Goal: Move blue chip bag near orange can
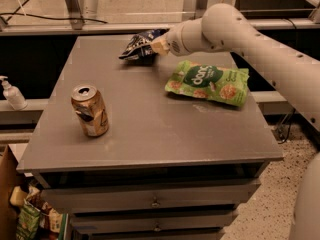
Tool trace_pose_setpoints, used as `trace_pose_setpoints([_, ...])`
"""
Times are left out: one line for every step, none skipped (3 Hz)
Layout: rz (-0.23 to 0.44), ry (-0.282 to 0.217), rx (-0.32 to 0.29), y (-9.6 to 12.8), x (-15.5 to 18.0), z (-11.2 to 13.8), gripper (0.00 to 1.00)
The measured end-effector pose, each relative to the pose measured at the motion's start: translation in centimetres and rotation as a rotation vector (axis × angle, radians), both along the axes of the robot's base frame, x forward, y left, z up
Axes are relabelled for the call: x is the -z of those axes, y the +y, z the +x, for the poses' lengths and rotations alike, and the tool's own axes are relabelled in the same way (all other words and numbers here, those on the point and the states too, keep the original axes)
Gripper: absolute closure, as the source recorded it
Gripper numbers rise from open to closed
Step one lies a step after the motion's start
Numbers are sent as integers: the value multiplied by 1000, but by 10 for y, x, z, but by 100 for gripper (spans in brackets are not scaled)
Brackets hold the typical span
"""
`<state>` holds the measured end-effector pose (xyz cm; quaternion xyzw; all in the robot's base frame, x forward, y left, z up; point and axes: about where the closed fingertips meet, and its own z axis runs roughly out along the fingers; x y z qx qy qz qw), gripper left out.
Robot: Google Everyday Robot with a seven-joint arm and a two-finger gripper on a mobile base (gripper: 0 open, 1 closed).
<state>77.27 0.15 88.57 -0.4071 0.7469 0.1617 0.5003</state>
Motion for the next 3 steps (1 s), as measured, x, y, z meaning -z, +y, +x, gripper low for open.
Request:
trace_pose_setpoints([34, -3, -44, -3, -13, -26, 100])
trace_pose_setpoints([77, 12, -105, -2, -27, -63, 100])
trace_pose_setpoints([117, 60, -189, 6, -29, -110, 100])
